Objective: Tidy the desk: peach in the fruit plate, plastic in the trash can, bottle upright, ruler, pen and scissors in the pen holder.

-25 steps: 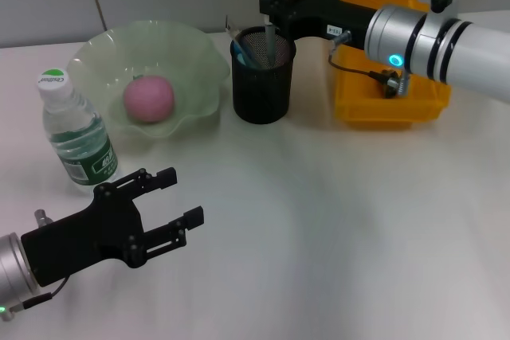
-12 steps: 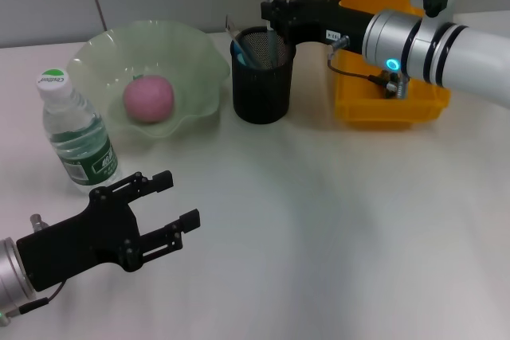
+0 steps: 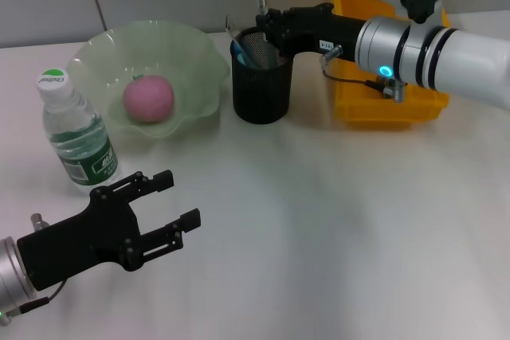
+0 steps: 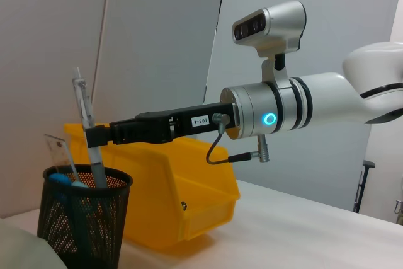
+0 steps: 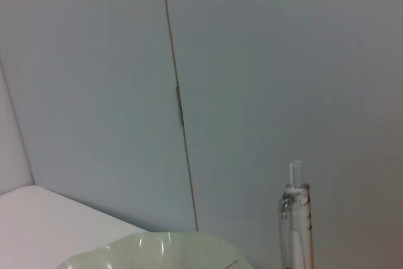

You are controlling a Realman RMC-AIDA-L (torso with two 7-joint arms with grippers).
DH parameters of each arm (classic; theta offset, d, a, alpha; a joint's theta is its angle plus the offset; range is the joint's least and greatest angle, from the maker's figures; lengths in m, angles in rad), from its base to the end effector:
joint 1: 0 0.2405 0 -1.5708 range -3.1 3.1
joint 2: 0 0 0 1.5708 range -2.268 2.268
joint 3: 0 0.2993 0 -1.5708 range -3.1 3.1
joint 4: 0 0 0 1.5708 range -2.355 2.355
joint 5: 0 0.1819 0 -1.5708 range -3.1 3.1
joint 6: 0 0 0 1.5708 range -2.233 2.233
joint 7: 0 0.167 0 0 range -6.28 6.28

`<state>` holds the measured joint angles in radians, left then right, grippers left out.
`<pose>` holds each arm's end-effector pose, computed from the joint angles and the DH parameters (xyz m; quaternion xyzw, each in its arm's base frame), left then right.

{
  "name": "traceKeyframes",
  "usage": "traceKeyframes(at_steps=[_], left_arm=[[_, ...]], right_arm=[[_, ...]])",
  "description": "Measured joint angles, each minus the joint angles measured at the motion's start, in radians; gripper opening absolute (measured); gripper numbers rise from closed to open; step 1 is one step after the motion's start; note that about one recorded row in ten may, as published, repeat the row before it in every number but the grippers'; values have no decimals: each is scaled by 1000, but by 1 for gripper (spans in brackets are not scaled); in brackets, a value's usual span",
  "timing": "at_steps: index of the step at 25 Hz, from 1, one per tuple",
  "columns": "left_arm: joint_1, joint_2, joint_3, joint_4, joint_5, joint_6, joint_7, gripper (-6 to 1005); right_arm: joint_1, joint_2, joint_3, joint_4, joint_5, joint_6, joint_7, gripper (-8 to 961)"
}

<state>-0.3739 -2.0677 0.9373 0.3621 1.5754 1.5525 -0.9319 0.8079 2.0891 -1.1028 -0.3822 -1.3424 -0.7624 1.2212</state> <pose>-0.2888 0.2756 -0.0693 -0.9107 -0.1695 -0.3377 0.1669 0.2041 0.4640 -0.0754 -0.8787 0.2432 0.2405 0.3330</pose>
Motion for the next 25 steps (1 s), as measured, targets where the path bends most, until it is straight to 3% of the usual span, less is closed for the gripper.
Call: traceKeyframes(at_steps=[10,15,25], left_arm=[[-4,0,0,0,-3,0,-3,749],[-3,-2,-1,0,-6,-1,-9,749],[0,-1,-1,0,-16,-6,-11,749]], right_arm=[[-6,-1,-21,-15,-7,5,0,238],[-16,-3,-25,-25,-5,3,0,478],[-100,-3,-19,-101,65,-131,18,677]])
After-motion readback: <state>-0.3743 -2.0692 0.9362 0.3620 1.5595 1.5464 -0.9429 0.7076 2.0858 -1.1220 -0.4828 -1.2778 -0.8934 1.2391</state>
